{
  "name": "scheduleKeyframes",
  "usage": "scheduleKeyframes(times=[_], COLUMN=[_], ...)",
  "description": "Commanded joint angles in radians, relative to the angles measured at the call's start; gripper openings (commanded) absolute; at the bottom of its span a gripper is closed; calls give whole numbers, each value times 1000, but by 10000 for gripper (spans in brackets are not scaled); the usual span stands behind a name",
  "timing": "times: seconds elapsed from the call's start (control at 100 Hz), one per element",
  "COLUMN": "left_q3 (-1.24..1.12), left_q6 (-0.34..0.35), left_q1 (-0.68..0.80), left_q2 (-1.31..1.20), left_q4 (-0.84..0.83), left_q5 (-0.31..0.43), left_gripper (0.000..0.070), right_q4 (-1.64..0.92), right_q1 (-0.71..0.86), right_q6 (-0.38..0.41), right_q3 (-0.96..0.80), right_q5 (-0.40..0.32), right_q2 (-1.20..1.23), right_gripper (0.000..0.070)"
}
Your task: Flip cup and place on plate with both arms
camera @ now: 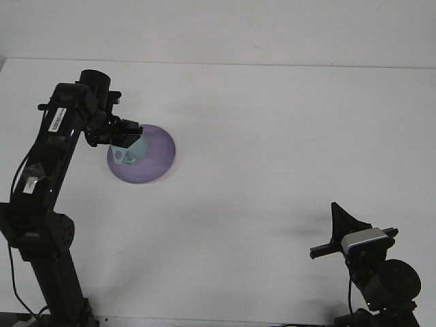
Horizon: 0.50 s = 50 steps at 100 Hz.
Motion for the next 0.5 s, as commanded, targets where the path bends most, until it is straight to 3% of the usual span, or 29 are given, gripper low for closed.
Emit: scheduleKeyframes(times=[0.0, 0.49], left_q3=[18, 18], left_q6=[14, 21], left_q1=[-5, -4], left_q2=[54, 182], left_q4=[9, 109], left_q5=[-3, -30], left_gripper=[13, 13], right_q4=[9, 6], right_q1=[2, 2], right_q6=[14, 14], right_q3=[8, 8], right_q5=[4, 4], right_q2=[4, 5], right_gripper=[0, 0])
